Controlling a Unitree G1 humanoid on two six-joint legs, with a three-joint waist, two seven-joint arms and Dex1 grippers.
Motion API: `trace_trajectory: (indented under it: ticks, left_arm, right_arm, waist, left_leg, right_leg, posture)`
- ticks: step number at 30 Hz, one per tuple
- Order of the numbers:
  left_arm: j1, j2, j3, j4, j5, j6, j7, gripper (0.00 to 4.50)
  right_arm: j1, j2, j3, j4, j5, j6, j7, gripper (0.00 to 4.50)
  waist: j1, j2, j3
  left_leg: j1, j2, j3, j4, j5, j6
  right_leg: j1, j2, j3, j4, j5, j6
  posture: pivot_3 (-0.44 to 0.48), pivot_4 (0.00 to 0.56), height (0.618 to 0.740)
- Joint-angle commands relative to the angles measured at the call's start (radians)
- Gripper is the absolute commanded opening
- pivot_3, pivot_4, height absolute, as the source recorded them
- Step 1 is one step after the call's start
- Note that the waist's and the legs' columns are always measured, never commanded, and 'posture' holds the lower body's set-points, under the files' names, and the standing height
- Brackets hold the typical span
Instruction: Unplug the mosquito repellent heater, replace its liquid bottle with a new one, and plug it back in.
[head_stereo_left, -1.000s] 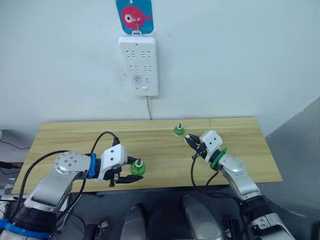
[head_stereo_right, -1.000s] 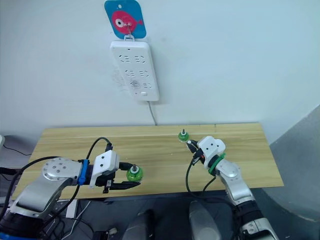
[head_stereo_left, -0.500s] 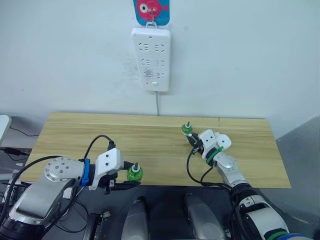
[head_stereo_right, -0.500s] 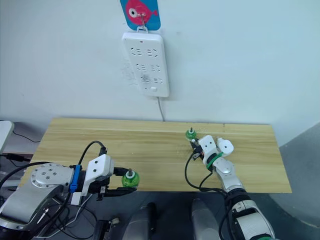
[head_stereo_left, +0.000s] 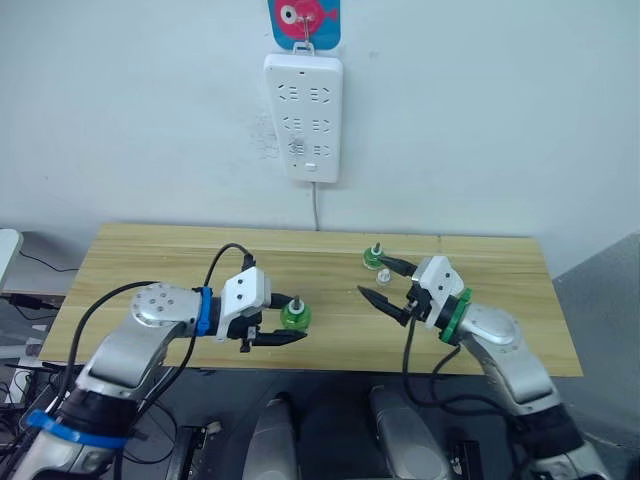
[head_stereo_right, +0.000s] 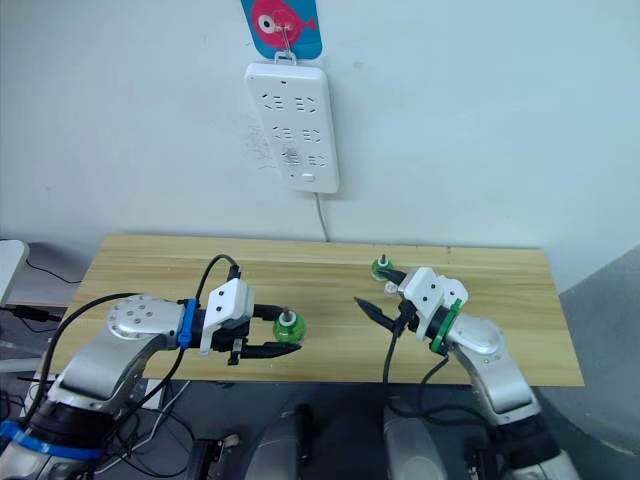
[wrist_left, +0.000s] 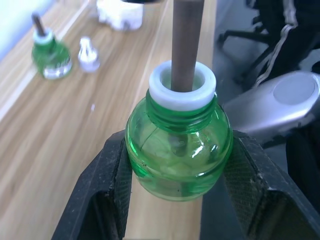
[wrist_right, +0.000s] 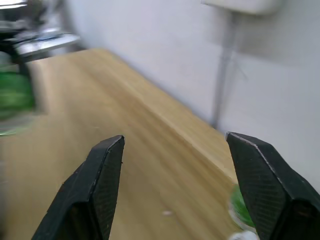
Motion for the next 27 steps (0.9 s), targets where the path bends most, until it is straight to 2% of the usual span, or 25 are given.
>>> trace_trajectory:
  ticks: [1, 3, 7, 20, 23, 27]
  left_arm:
    - [-0.086, -0.054, -0.044, 0.042, -0.001, -0.037, -0.042, 2.24]
    - [-0.125, -0.077, -0.065, 0.062, -0.003, -0.032, -0.061, 2.24]
    - [-0.168, -0.102, -0.087, 0.094, 0.005, -0.043, -0.086, 2.24]
    - [-0.212, -0.140, -0.085, 0.090, -0.004, -0.034, -0.096, 2.24]
    - [-0.218, -0.149, -0.084, 0.088, -0.006, -0.034, -0.089, 2.24]
    - [-0.232, -0.166, -0.080, 0.097, -0.006, -0.035, -0.081, 2.24]
  right_arm:
    - [-0.063, -0.105, 0.041, -0.254, 0.126, 0.252, 0.096, 3.37]
    - [-0.103, -0.141, 0.057, -0.296, 0.160, 0.342, 0.116, 3.37]
    - [-0.163, -0.138, 0.071, -0.301, 0.182, 0.412, 0.113, 3.37]
    - [-0.232, -0.038, 0.121, -0.208, 0.135, 0.400, 0.084, 3.37]
    - [-0.236, -0.028, 0.124, -0.198, 0.127, 0.392, 0.087, 2.78]
    - [-0.241, -0.033, 0.130, -0.189, 0.115, 0.391, 0.089, 1.34]
  waist:
    - [-0.007, 0.000, 0.000]
    - [-0.019, -0.003, -0.002]
    - [-0.031, -0.007, -0.007]
    - [-0.057, -0.008, -0.008]
    - [-0.058, -0.008, -0.008]
    - [-0.060, -0.008, -0.009]
  left_leg:
    - [0.000, 0.000, 0.000, 0.001, 0.000, 0.000]
    - [-0.001, 0.000, 0.000, 0.002, 0.000, 0.000]
    - [-0.001, 0.000, -0.001, 0.002, 0.000, 0.000]
    - [-0.001, 0.000, -0.003, 0.002, 0.000, 0.000]
    - [-0.001, 0.000, -0.003, 0.002, 0.000, 0.000]
    - [-0.001, -0.001, -0.003, 0.002, 0.000, 0.000]
  right_leg:
    - [0.000, 0.000, 0.000, 0.000, 0.000, 0.000]
    - [0.000, 0.000, 0.000, 0.000, 0.001, 0.001]
    - [0.001, 0.000, -0.001, 0.000, 0.001, 0.001]
    - [0.001, 0.000, -0.002, 0.001, 0.003, 0.003]
    - [0.001, 0.000, -0.002, 0.001, 0.004, 0.001]
    - [0.001, 0.000, -0.002, 0.001, 0.004, 0.001]
  posture:
    - [-0.247, 0.241, 0.733]
    - [-0.256, 0.234, 0.733]
    - [-0.264, 0.225, 0.733]
    - [-0.257, 0.211, 0.733]
    - [-0.255, 0.208, 0.733]
    - [-0.256, 0.206, 0.733]
